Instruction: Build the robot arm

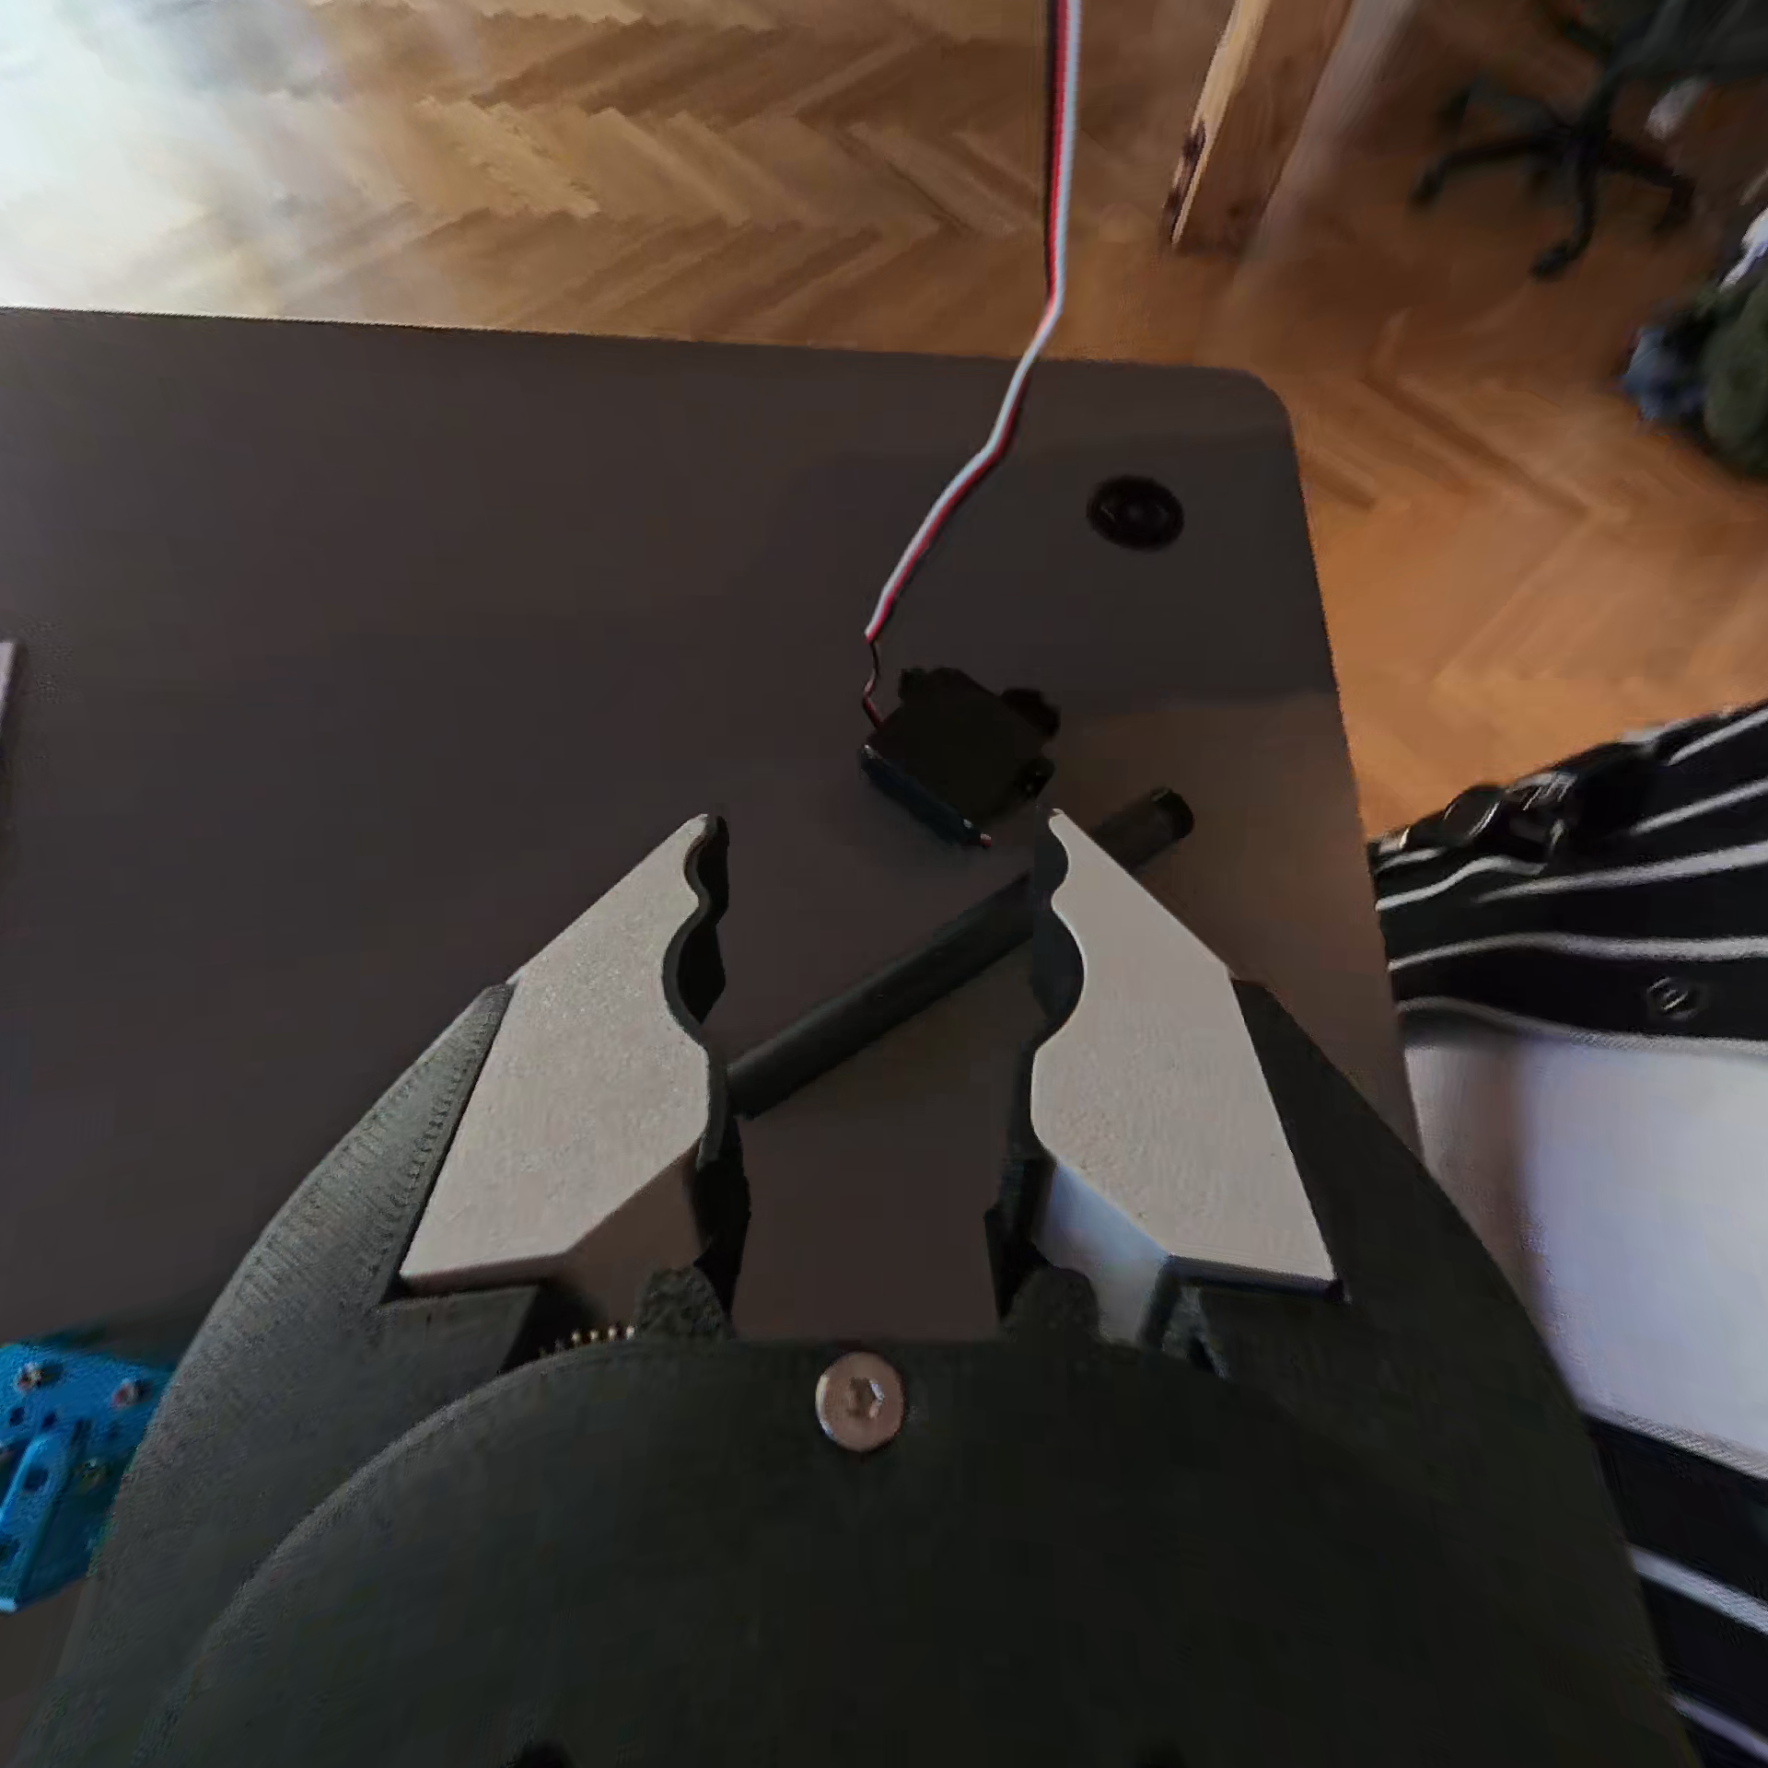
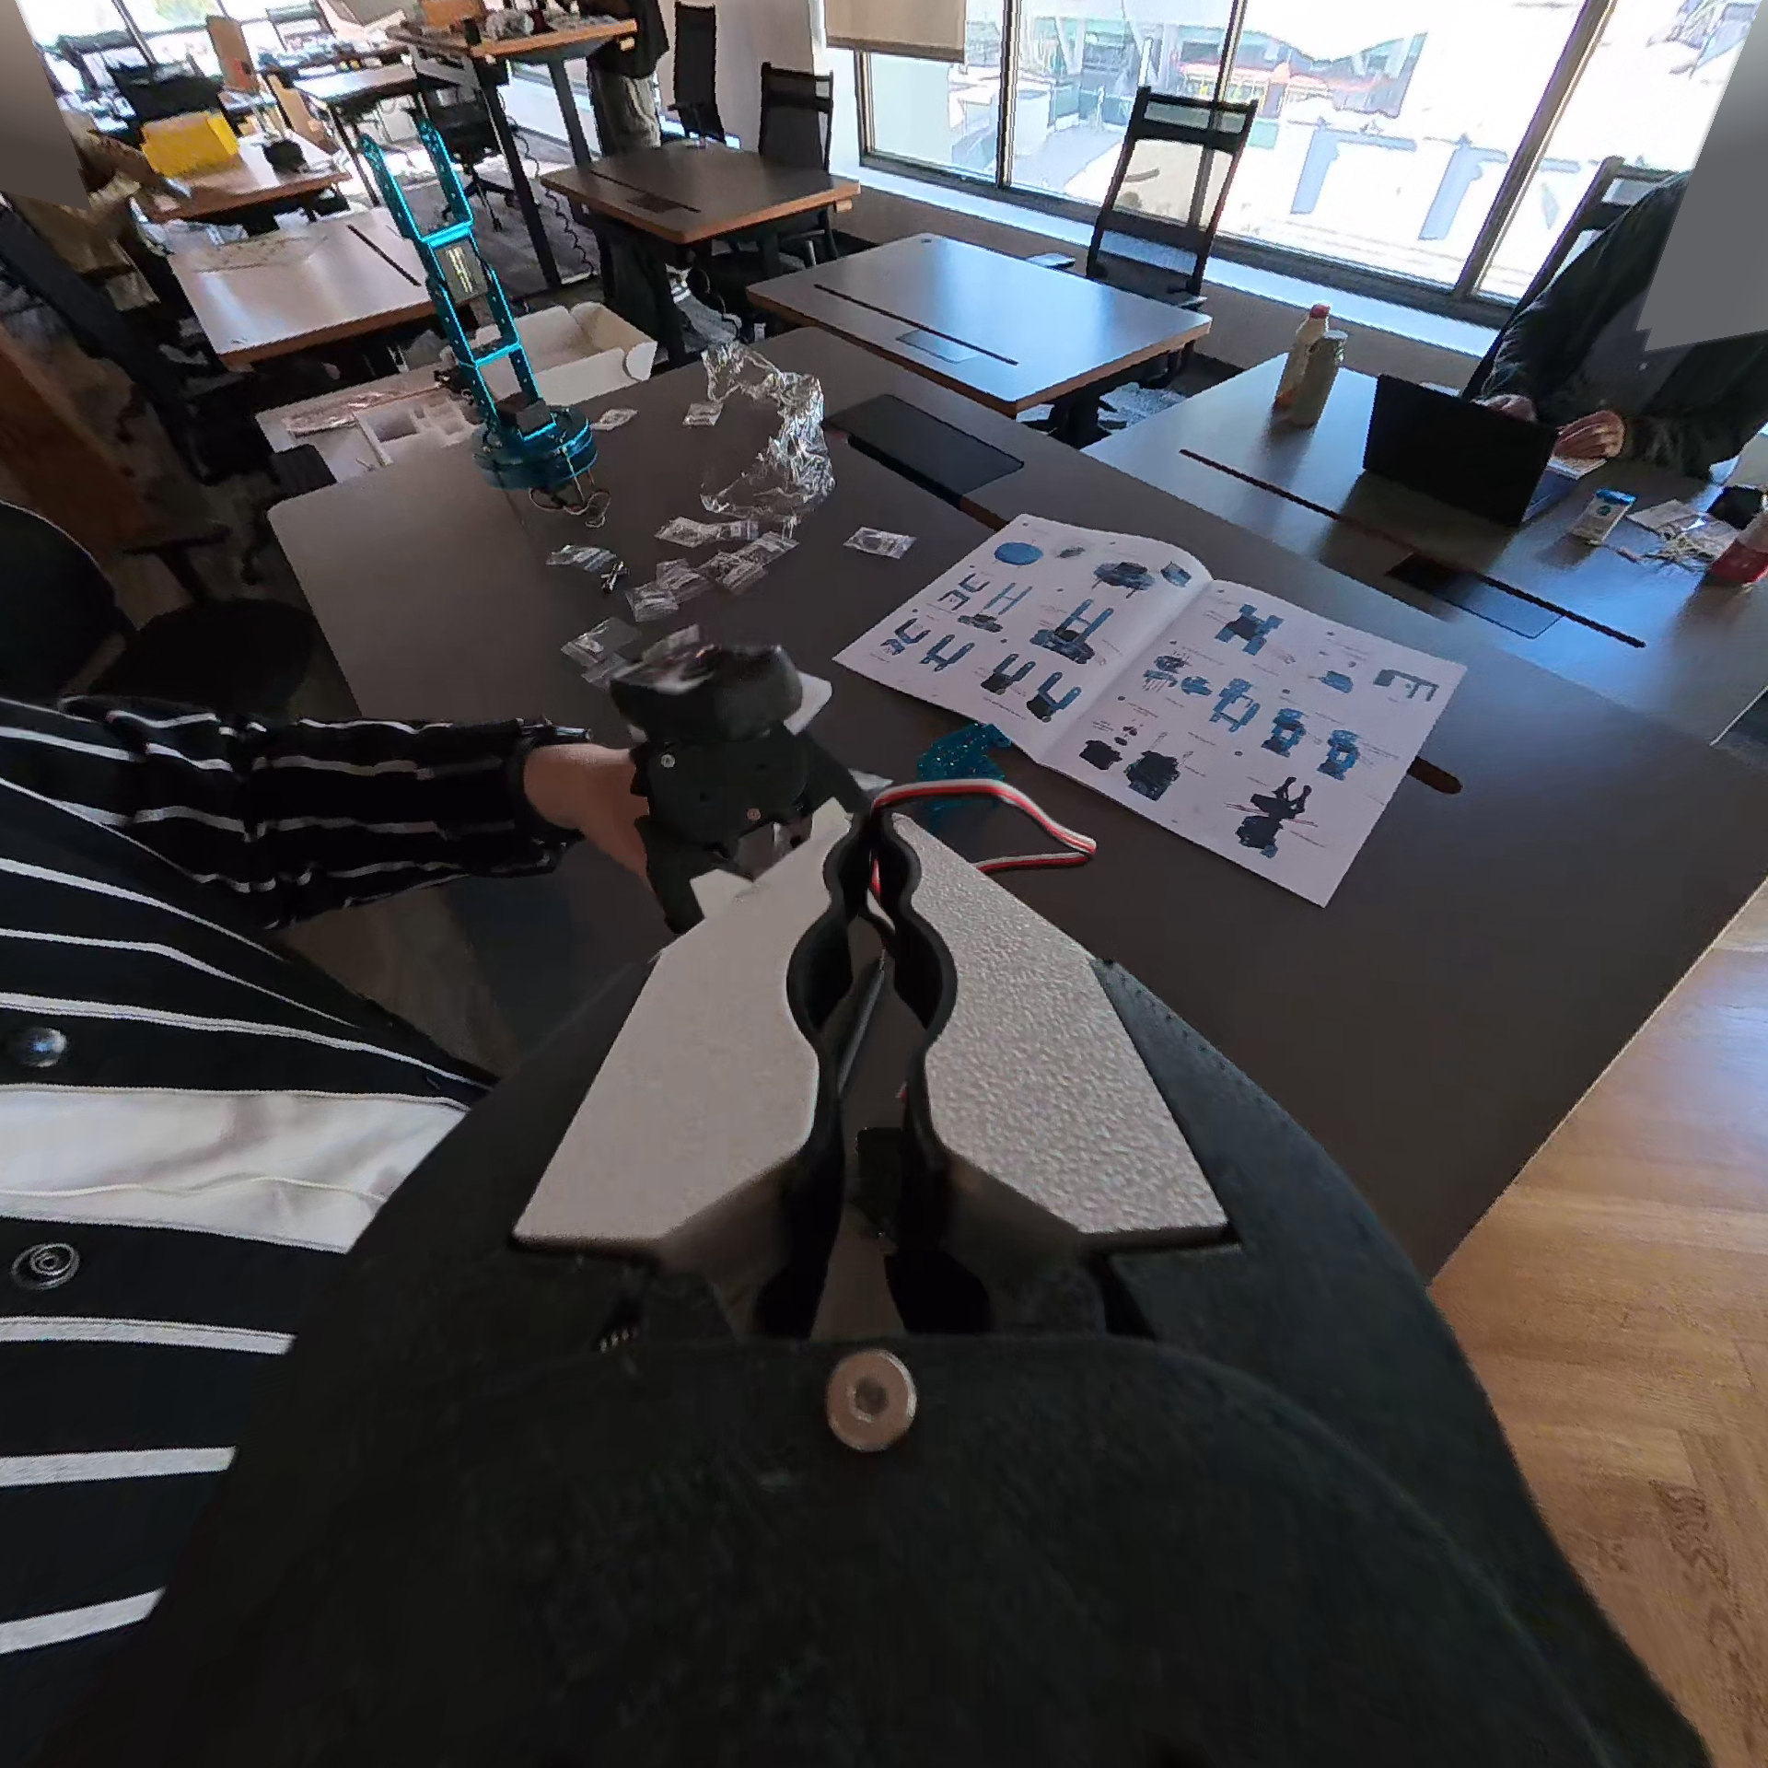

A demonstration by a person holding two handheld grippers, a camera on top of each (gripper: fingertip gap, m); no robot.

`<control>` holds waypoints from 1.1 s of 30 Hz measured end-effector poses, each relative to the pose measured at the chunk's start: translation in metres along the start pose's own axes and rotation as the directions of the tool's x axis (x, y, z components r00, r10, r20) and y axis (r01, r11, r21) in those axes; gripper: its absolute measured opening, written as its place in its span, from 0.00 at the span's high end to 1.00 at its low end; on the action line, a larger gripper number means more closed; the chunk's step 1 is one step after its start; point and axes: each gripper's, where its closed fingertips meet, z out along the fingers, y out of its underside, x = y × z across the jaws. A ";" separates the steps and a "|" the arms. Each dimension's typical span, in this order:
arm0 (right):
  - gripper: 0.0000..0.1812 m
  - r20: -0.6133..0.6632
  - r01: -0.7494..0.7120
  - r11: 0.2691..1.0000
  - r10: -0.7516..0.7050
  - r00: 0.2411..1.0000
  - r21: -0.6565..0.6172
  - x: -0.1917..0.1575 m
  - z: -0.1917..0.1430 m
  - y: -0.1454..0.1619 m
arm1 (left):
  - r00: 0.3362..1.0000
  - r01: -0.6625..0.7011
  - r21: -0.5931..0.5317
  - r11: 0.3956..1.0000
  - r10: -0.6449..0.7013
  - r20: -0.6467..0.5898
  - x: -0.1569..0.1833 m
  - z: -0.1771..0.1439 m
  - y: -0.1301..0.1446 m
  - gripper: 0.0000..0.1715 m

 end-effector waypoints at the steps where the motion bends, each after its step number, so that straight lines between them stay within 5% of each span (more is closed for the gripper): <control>1: 1.00 -0.005 0.015 1.000 -0.015 1.000 -0.008 0.001 0.000 0.000 | 0.999 -0.041 -0.023 0.999 0.041 0.001 0.005 0.005 0.003 0.62; 5: 1.00 -0.029 0.074 0.997 -0.074 0.997 -0.009 0.011 -0.009 -0.011 | 0.995 0.056 -0.133 0.990 -0.044 0.093 0.009 0.032 0.012 0.57; 9: 1.00 0.009 0.114 0.993 -0.114 0.993 0.013 0.020 -0.021 -0.022 | 0.938 0.337 -0.025 0.941 -0.333 0.093 0.019 0.056 -0.006 0.48; 12: 1.00 0.060 0.132 0.991 -0.134 0.989 0.030 0.024 -0.030 -0.026 | 0.911 0.355 -0.082 0.931 -0.326 0.253 0.012 0.074 0.003 0.47; 16: 1.00 0.115 0.174 0.982 -0.181 0.977 0.070 0.031 -0.045 -0.038 | 0.884 0.381 -0.160 0.911 -0.308 0.351 0.016 0.090 0.013 0.67; 20: 1.00 0.152 0.202 0.971 -0.221 0.963 0.129 0.044 -0.061 -0.057 | 0.855 0.402 -0.055 0.914 -0.352 0.381 0.015 0.088 -0.002 0.75; 23: 1.00 0.169 0.204 0.971 -0.224 0.960 0.125 0.064 -0.066 -0.059 | 0.860 0.356 0.050 0.933 -0.348 0.374 0.015 0.082 -0.013 0.95; 33: 1.00 0.336 0.122 0.984 -0.158 0.928 0.128 0.089 -0.058 -0.048 | 0.819 0.423 0.121 0.898 -0.436 0.374 0.002 0.062 -0.004 0.75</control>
